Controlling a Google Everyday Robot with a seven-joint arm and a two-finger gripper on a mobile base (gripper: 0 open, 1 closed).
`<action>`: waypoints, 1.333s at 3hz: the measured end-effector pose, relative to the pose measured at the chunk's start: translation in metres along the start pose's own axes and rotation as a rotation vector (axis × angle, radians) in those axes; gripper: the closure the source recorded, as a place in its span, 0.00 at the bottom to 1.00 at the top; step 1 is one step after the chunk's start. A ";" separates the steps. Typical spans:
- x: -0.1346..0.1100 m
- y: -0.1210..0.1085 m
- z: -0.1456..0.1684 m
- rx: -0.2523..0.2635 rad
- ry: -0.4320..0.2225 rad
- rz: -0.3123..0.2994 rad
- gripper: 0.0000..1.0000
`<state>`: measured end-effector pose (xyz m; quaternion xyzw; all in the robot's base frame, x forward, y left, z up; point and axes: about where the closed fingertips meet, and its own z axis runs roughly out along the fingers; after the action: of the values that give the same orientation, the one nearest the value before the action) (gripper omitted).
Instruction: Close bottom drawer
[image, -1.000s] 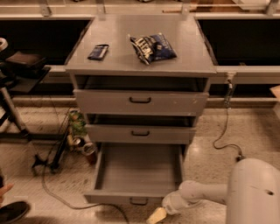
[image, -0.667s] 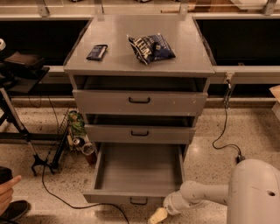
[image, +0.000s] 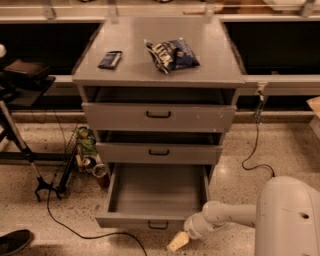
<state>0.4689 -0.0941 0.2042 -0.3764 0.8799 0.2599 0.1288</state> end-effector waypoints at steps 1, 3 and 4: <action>-0.010 -0.013 -0.010 0.044 0.001 -0.032 0.00; -0.063 -0.024 -0.045 0.131 -0.002 -0.143 0.00; -0.052 -0.018 -0.050 0.129 -0.001 -0.135 0.18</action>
Offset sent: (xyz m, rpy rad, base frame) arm 0.1236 0.0015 0.1219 -0.1816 -0.3211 0.1304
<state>0.5161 -0.1011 0.2619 -0.4258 0.8674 0.1934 0.1704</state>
